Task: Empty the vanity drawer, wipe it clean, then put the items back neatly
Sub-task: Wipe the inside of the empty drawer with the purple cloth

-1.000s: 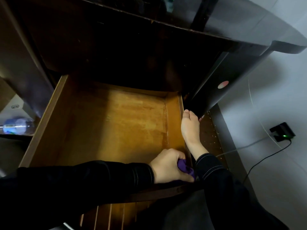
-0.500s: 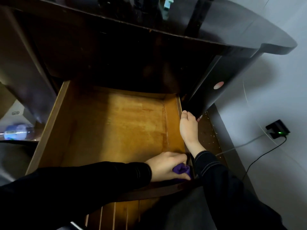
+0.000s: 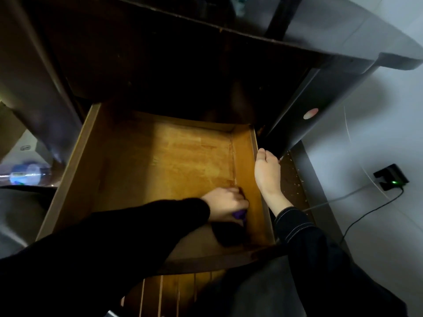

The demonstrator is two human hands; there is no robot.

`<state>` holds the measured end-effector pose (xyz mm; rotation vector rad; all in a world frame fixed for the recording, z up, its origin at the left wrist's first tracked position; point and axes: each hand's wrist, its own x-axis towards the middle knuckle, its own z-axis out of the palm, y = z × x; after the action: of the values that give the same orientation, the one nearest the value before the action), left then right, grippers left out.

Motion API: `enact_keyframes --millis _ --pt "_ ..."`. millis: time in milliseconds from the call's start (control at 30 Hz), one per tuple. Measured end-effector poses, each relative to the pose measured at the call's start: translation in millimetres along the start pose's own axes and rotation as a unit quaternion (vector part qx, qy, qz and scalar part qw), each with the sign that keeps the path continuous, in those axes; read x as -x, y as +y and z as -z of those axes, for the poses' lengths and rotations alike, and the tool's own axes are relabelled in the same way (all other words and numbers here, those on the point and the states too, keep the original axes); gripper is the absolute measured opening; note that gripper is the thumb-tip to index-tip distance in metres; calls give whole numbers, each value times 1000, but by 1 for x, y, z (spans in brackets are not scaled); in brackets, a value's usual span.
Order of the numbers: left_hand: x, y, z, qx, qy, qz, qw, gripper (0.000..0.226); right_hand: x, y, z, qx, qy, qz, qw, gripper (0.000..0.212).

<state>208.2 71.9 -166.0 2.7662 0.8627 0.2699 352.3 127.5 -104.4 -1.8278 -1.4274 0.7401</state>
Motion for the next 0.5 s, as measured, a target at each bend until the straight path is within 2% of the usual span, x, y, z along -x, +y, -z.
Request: enact_keyframes --millis 67,167,233,300,333,367,500 --pt "-10 -19 3 -13 19 13 1000 54 -2 3 -1 -2 4 -1 1000 30" --pt "-21 -50 6 -56 60 34 996 55 -1 3 -1 -1 5 3 1000 32" --pt "-28 -71 12 -59 101 166 979 48 -1 2 -1 -3 2 5 1000 33" --pt "-33 -77 16 -37 131 344 929 43 -1 2 -1 -8 -5 3 1000 31" --pt "-36 -72 14 -38 128 379 916 42 -1 2 -1 -8 -6 3 1000 32" --pt "-37 -61 10 -52 117 374 919 41 -1 3 -2 -7 -5 3 1000 33" --pt "-10 2 -9 -55 44 268 961 49 -2 3 -2 4 1 0 1000 34"
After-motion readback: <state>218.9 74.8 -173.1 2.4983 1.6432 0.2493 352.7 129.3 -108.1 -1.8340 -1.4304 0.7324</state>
